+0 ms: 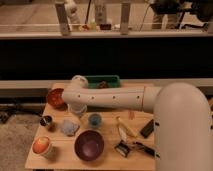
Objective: Place towel in table surface
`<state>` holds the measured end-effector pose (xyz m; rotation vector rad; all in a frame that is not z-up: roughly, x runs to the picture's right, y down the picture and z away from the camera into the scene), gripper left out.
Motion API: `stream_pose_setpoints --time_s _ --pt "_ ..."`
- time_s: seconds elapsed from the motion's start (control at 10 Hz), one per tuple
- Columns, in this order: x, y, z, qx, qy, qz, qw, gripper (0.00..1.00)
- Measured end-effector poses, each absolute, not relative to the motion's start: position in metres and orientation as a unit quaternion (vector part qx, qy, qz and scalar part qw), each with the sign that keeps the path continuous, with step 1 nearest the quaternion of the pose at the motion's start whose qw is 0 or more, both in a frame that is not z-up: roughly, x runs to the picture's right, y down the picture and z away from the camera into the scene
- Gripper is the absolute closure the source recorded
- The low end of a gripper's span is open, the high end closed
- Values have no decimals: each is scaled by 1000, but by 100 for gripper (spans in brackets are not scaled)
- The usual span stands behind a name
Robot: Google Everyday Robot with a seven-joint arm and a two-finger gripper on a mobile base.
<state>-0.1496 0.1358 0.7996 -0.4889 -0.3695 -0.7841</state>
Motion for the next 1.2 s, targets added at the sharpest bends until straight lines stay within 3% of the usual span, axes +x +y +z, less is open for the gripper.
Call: stream_pose_setpoints --time_s 0.5,1.2 --pt "-196 135 790 -259 -194 -407 854 20" --pt "-204 169 840 -285 -215 -396 846 20"
